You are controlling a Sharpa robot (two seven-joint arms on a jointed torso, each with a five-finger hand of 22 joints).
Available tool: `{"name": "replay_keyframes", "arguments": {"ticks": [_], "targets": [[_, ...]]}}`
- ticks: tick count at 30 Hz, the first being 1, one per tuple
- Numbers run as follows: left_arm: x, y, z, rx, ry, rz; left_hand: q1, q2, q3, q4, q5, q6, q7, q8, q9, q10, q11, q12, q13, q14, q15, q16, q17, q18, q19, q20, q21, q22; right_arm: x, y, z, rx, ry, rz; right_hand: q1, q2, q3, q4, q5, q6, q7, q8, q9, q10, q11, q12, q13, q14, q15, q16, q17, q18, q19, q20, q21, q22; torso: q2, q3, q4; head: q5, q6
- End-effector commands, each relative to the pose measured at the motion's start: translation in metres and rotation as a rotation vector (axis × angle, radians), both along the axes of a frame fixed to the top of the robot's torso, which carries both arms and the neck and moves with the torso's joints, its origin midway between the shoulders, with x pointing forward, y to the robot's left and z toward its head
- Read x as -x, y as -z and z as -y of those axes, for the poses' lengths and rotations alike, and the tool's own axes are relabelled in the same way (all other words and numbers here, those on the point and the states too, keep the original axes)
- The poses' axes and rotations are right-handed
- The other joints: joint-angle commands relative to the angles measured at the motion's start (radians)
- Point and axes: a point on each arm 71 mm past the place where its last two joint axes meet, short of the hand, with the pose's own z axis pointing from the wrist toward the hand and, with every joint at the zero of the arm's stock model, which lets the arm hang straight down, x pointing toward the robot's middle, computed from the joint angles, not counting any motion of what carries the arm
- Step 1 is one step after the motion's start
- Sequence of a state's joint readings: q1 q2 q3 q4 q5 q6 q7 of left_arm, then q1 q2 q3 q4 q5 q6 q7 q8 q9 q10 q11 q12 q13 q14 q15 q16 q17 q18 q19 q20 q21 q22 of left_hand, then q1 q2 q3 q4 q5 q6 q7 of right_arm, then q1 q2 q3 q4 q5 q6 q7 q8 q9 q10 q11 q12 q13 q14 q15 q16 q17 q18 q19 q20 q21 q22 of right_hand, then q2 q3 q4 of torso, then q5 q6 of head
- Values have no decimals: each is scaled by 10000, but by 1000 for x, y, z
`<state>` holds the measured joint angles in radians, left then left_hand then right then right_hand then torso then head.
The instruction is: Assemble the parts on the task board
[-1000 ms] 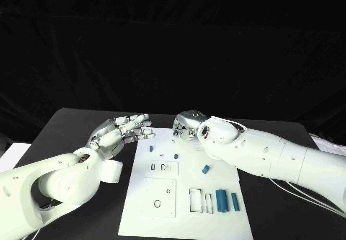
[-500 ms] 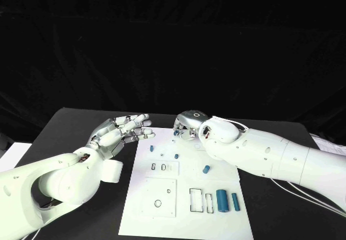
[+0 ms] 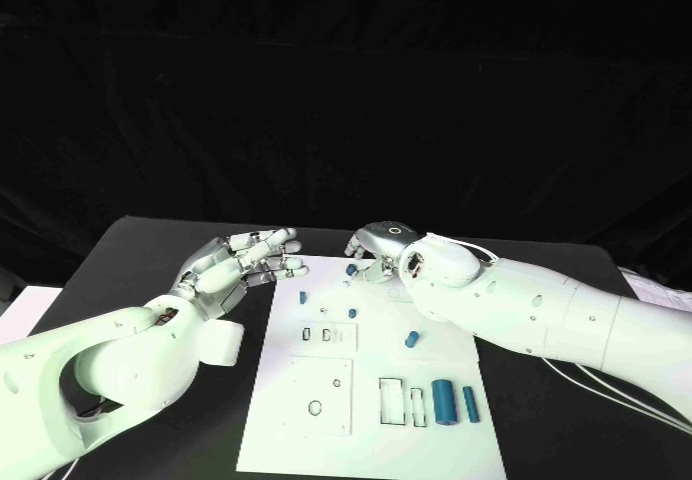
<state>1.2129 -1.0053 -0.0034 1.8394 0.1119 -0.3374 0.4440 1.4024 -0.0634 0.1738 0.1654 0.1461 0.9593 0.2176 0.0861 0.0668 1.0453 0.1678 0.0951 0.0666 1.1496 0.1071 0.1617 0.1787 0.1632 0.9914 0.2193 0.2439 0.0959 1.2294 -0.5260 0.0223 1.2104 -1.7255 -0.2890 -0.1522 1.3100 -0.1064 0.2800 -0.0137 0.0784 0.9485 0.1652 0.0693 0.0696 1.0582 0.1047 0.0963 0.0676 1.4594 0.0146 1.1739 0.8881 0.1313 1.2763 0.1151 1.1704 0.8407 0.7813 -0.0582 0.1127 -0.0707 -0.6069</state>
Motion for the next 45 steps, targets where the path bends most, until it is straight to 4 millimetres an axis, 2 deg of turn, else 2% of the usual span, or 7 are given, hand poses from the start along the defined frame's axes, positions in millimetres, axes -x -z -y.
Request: {"name": "replay_keyframes", "arguments": {"ticks": [1,8,12,16,18,21,45], "targets": [[0,-2,0,107,116,82,-35,42,9,-50,-56,-19,53,-30,-7,-39,-5,-45,-10,37,54,-35,9,196,75,16,-42,-9,5,-5,11,-452,120,134,118,95,1,45,165,163,-21,50,11,561,-75,250,73,164,-30,250,371,-34,213,-32,252,378,-7,14,-13,5,18],[-1,-1,-4,87,22,50,-35,42,9,-50,-56,-19,53,-30,-7,-39,-5,-45,-10,37,54,-35,9,196,75,16,-42,-9,20,-17,65,-1781,1343,-625,-157,-184,-82,437,461,577,-227,85,9,2958,-525,1201,567,478,-398,1279,1866,-312,959,-325,1261,1997,-58,19,-165,-4,120],[-2,-1,-5,81,-3,44,-35,42,9,-50,-56,-19,53,-30,-7,-39,-5,-45,-10,37,54,-35,9,196,75,16,-42,-9,23,-16,87,-2318,2172,-1359,-469,-481,-622,768,1313,497,-431,57,-6,3913,-756,2317,1599,615,-621,1937,2878,-589,1576,-582,2112,3475,-72,52,-283,7,177],[-3,0,-4,88,9,40,-40,40,8,-60,-57,-22,53,-40,-7,-43,-3,-55,-10,39,55,-44,17,196,78,18,-47,-13,25,-13,97,-2428,2666,-1868,-311,-389,-1337,1142,1420,384,-423,107,6,3960,-769,8255,8069,753,-651,2833,4383,-815,1986,-578,2787,4673,-66,104,-369,52,192],[-4,0,-4,94,29,33,-40,40,8,-60,-57,-22,53,-40,-7,-43,-3,-55,-10,39,55,-44,17,196,78,18,-47,-13,25,-11,100,-2381,2828,-2070,-153,-78,-1654,1431,1478,346,-484,178,10,4088,-674,11383,11437,831,-491,3242,5162,-883,2096,-472,3015,5089,-62,124,-371,43,188],[-4,0,-3,104,61,26,-40,40,8,-60,-57,-22,53,-40,-7,-43,-3,-55,-10,39,55,-44,17,196,78,18,-47,-13,25,-8,103,-2223,3023,-2316,-61,-123,-2096,1643,1402,264,-276,245,4,4378,-535,13199,13439,898,-387,3483,5667,-924,2181,-398,3181,5405,-58,114,-361,34,173],[-7,2,-4,83,17,9,-40,40,8,-60,-57,-22,53,-40,-7,-43,-3,-55,-10,39,55,-44,17,196,78,18,-47,-13,19,10,107,-1488,3370,-2904,281,48,-2216,1591,1530,211,-213,341,9,4613,-486,13811,14132,984,-336,3699,6163,-991,2304,-317,3352,5758,-27,142,-340,46,77]]}}
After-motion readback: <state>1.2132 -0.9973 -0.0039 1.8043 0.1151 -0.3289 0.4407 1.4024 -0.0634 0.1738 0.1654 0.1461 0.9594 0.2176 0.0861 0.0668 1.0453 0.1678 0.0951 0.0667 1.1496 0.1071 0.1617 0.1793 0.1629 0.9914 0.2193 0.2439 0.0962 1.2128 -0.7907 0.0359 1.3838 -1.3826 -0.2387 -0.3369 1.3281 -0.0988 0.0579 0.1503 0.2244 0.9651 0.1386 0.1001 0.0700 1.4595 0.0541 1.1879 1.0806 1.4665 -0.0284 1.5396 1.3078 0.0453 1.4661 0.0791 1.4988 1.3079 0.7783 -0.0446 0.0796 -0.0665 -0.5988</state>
